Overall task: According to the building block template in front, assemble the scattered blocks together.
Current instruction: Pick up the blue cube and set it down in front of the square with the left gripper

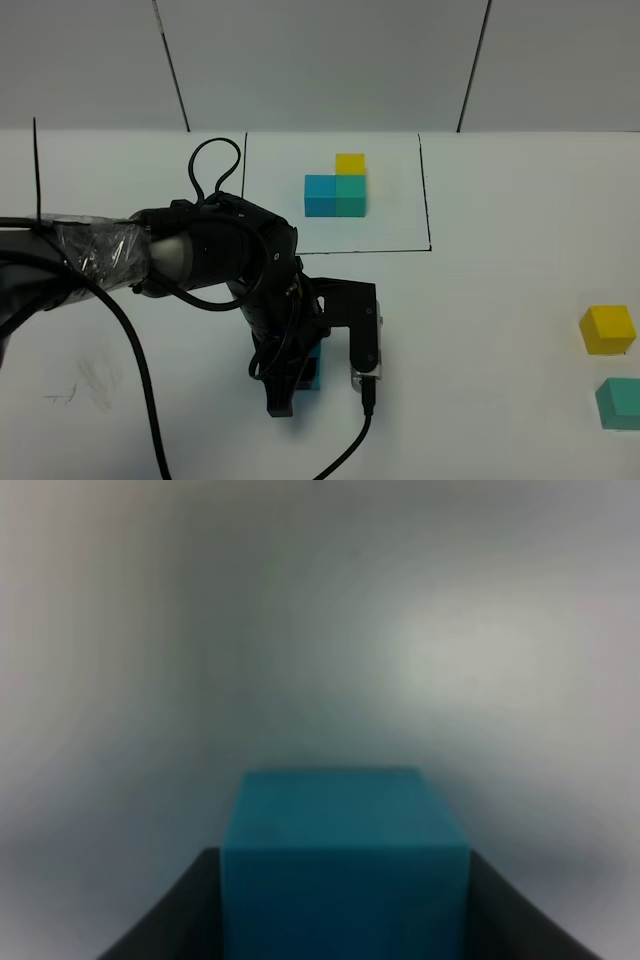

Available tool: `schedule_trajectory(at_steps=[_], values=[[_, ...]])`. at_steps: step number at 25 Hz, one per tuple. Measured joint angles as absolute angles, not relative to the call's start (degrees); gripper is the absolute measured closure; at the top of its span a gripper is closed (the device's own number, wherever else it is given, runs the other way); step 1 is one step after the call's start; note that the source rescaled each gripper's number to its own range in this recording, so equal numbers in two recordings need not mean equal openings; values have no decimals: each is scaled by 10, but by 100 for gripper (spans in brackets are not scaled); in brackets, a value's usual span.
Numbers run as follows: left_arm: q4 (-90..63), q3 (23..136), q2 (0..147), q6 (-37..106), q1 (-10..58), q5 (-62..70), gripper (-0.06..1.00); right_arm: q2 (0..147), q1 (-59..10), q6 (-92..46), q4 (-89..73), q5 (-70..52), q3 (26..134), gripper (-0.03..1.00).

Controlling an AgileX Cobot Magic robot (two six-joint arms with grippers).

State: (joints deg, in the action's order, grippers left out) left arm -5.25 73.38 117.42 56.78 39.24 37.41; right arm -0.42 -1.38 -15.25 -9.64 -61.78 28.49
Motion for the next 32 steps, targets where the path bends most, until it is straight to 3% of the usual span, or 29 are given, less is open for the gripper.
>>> schedule_trajectory(at_steps=[30, 32], values=[[-52, 735, 1180, 578, 392, 371, 94, -4, -14, -153, -96, -618, 285, 31], [-52, 735, 1180, 578, 392, 371, 88, -4, -14, -153, -96, -618, 285, 31]])
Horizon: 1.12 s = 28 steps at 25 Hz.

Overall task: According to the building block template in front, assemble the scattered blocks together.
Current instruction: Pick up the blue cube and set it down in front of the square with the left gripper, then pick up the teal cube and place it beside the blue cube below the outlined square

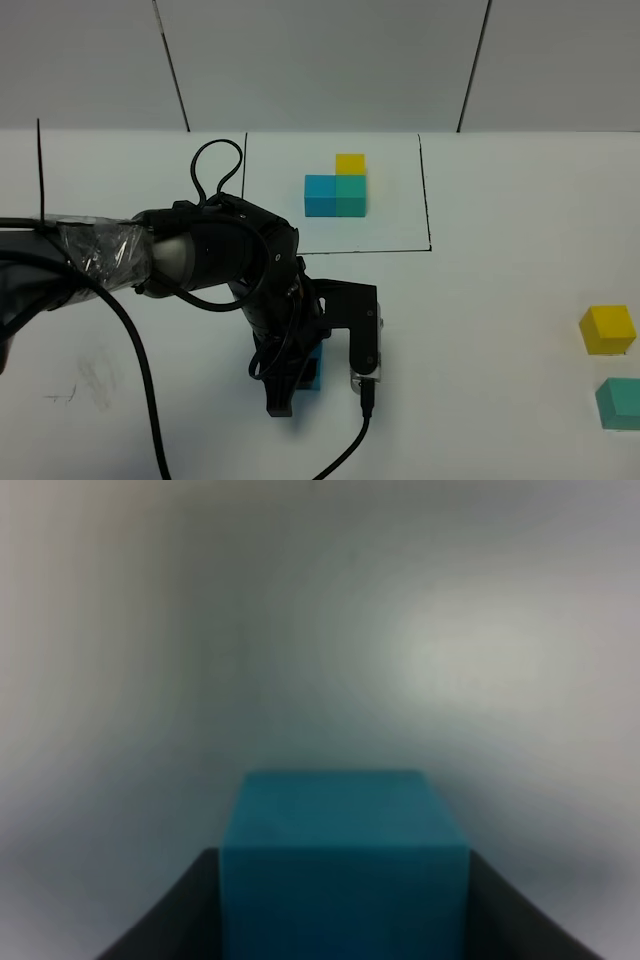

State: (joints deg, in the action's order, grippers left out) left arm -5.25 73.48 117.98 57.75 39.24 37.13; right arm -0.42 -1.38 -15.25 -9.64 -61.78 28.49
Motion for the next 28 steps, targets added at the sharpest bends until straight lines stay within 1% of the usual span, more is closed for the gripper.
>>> schedule_trajectory(at_steps=[1, 5, 6, 8, 10, 12, 16, 19, 22, 25, 28], values=[[-52, 735, 1181, 578, 392, 371, 78, -4, -14, -153, -96, -618, 285, 31], [-52, 735, 1176, 578, 393, 369, 33, -4, -14, -153, -96, -618, 285, 31], [-52, 735, 1170, 578, 393, 367, 25, -4, -14, -153, -96, -618, 285, 31], [-52, 735, 1153, 575, 393, 366, 14, -4, -14, -153, -96, -618, 285, 31], [-52, 735, 1127, 566, 393, 364, 10, -4, -14, -153, -96, -618, 285, 31], [-41, 735, 1100, 536, 393, 364, 9, -4, -14, -153, -96, -618, 285, 31], [34, 743, 1047, 385, 369, 359, 8, -4, -14, -153, -96, -618, 285, 31], [115, 745, 1016, 235, 320, 367, 8, -4, -14, -153, -96, -618, 285, 31], [191, 745, 993, 122, 256, 404, 8, -4, -14, -153, -96, -618, 285, 31], [226, 745, 970, 61, 182, 452, 8, -4, -14, -153, -96, -618, 285, 31], [234, 745, 941, 46, 100, 497, 8, -4, -14, -153, -96, -618, 285, 31]])
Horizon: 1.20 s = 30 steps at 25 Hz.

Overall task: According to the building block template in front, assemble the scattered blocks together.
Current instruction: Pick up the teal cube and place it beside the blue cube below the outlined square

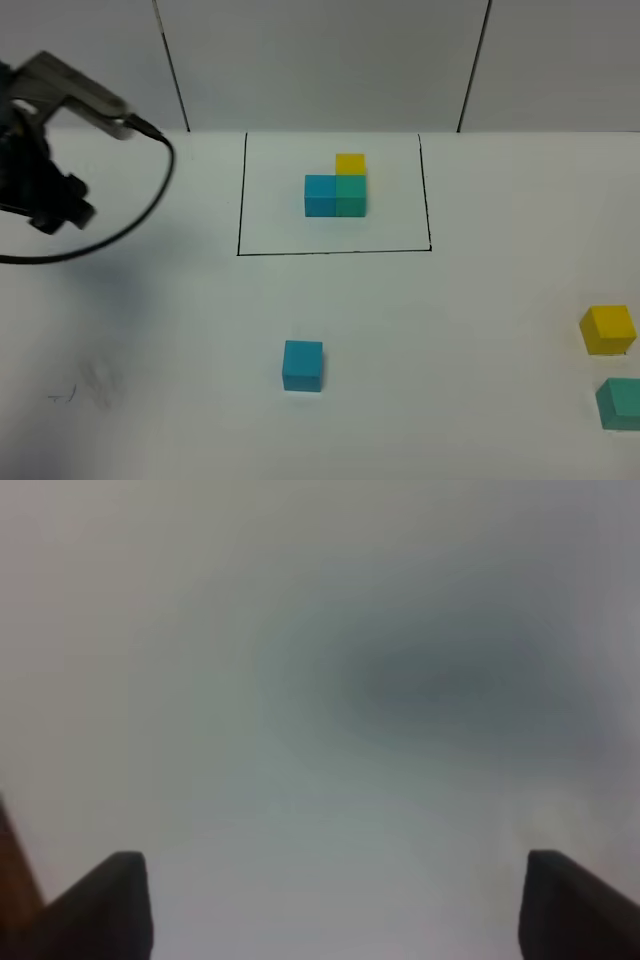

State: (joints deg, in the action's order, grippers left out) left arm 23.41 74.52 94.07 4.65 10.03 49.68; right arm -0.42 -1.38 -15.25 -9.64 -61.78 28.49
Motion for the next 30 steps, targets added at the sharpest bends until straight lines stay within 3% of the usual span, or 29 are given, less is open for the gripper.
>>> schedule_trajectory(at_steps=[7, 12, 22, 30], values=[[124, 745, 802, 91, -56, 518, 4, -4, -14, -153, -96, -618, 285, 31], [22, 731, 666, 149, -118, 517, 2, -4, -14, -153, -96, -618, 285, 31], [-21, 564, 311, 171, -114, 460, 2, -4, -14, -153, -96, -618, 285, 31], [-95, 515, 167, 185, -74, 505, 2, -4, -14, -153, -96, -618, 285, 31]])
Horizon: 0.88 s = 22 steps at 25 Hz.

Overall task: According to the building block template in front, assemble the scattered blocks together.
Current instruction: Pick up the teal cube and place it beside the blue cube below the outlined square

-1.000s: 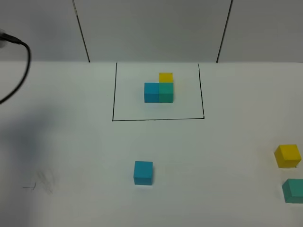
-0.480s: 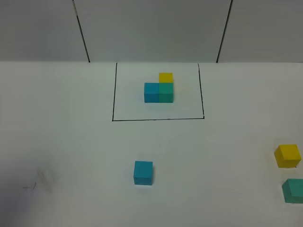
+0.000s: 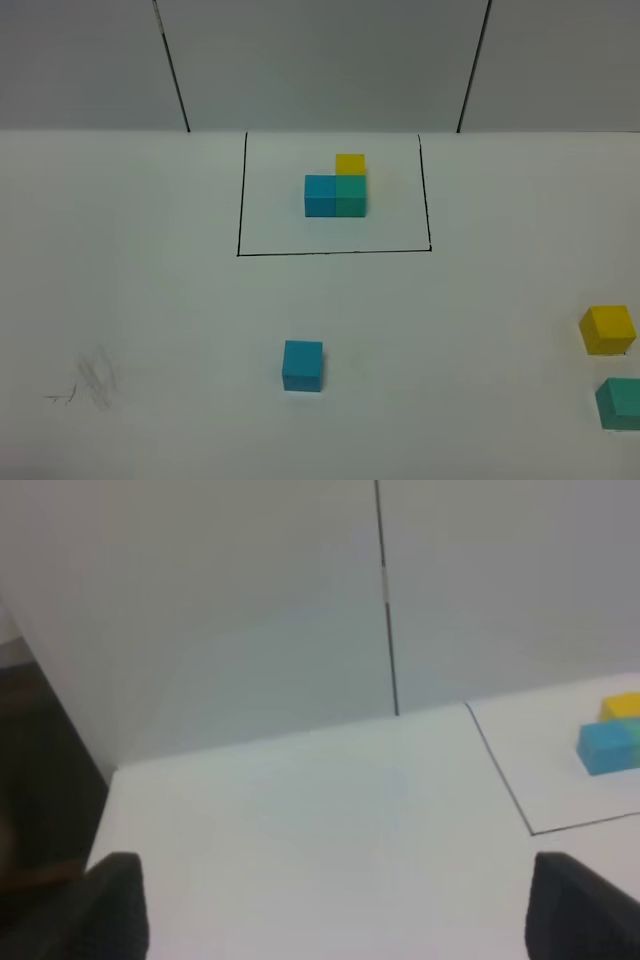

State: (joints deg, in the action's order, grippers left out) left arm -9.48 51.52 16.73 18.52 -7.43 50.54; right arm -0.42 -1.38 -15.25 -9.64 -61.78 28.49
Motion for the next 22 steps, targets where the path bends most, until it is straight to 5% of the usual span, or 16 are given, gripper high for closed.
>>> schedule_trajectory(at_steps=[22], values=[[-168, 310, -3, 181, -74, 563, 3, -4, -14, -153, -96, -618, 285, 31]])
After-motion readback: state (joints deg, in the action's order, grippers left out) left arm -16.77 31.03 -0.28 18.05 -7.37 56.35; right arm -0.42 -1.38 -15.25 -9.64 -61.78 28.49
